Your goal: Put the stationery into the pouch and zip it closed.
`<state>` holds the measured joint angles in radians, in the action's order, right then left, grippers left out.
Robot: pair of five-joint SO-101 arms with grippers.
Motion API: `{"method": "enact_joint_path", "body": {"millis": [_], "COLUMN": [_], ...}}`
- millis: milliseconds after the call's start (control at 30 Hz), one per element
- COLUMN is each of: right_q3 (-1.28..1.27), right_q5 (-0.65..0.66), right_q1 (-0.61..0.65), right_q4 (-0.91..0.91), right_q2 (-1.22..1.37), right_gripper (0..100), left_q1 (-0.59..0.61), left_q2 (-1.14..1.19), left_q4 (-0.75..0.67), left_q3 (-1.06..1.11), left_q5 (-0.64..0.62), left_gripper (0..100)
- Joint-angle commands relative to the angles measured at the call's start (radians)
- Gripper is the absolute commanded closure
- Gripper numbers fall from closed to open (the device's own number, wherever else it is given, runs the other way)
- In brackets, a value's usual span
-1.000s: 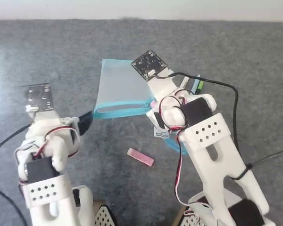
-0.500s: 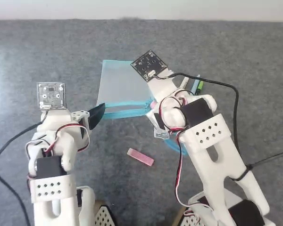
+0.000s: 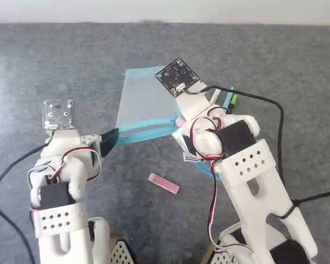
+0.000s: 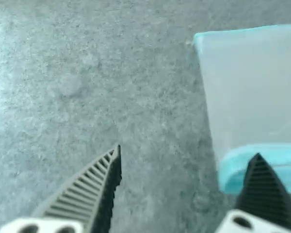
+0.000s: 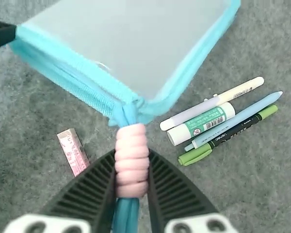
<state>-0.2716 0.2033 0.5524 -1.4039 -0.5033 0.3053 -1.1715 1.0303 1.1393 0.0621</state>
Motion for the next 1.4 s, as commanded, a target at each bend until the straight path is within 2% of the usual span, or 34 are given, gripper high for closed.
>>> {"method": "enact_joint_path", "body": {"millis": [0, 133, 467, 667, 800, 933, 1367], "right_q3": [0.012, 0.012, 0.009, 0.011, 0.012, 0.009, 0.008], "right_q5": [-0.009, -0.011, -0.005, -0.005, -0.005, -0.003, 0.04], "right_q1": [0.001, 0.004, 0.007, 0.008, 0.053, 0.077, 0.082], "right_q4": [-0.001, -0.001, -0.007, -0.024, -0.044, -0.05, -0.119], "right_q2": [-0.033, -0.027, -0.035, -0.036, -0.036, -0.036, -0.186], "right_gripper": [99.1, 99.1, 99.1, 99.1, 99.1, 99.1, 99.1], "left_q1": [0.012, 0.012, 0.002, -0.087, -0.127, -0.132, -0.081], "left_q2": [0.005, 0.005, 0.012, 0.014, 0.014, 0.014, 0.014], "left_q4": [0.038, 0.034, -0.161, -0.235, -0.313, -0.391, -0.4], "left_q3": [-0.056, -0.058, 0.018, 0.071, 0.113, 0.171, 0.182], "left_q5": [0.035, 0.034, -0.009, -0.011, -0.011, -0.011, -0.005], "left_gripper": [62, 62, 62, 63, 66, 66, 67]}}
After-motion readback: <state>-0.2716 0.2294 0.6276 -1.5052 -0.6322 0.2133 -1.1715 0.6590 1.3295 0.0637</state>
